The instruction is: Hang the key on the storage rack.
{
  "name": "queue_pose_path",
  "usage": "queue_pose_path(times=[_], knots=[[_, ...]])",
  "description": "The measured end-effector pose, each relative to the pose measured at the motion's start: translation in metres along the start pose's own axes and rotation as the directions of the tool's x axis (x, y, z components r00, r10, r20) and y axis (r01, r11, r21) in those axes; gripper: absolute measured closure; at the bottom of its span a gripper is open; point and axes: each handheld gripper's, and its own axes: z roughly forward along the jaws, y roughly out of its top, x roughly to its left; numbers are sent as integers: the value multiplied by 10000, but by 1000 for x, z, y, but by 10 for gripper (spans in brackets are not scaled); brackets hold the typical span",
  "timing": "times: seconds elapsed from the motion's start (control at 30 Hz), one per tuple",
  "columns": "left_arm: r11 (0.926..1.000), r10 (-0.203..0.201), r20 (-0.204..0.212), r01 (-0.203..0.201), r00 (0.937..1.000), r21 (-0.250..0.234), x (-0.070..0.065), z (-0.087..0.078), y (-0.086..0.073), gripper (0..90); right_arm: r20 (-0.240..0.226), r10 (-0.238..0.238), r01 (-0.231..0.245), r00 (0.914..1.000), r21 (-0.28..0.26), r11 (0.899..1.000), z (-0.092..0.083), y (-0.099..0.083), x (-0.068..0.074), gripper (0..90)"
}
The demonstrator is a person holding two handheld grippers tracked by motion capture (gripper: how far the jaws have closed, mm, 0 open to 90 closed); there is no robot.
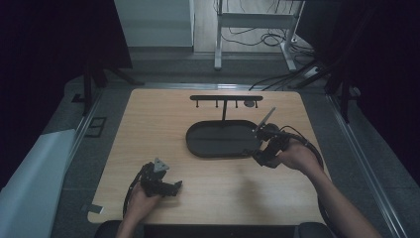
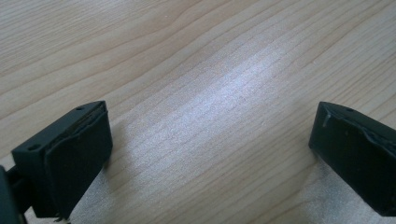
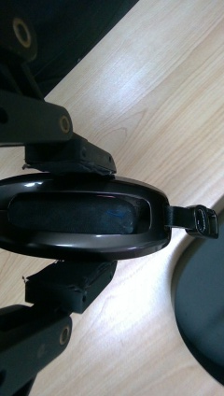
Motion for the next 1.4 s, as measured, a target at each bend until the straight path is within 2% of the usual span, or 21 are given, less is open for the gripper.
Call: queue_pose_path(times=[0.37, 0.63, 0.73, 0.83, 1.07, 1.4], knots=[[10000, -2, -8, 2, 10000, -3, 0, 0, 0, 0, 198, 516, -509, 9985, -369, 9980, -24, 14, -20, 493], [10000, 6, 14, -6, 10000, 20, 0, 0, 0, 0, 389, 1068, -1039, 9935, -711, 9921, -46, 27, -38, 493], [10000, 10, 14, -10, 10000, 21, 0, 0, 0, 0, 451, 1108, -1072, 9928, -768, 9913, -51, 30, -41, 494], [10000, -11, 15, 11, 10000, 22, 0, 0, 0, 0, 498, 1415, -1366, 9887, -896, 9866, -58, 33, -47, 494], [10000, 16, 21, -16, 10000, 47, 0, 0, 0, 0, 399, 1533, -1484, 9874, -1052, 9833, -67, 35, -52, 494], [10000, 17, 24, -17, 10000, 45, 0, 0, 0, 0, 534, 1777, -1703, 9826, -1209, 9780, -82, 39, -57, 494]])
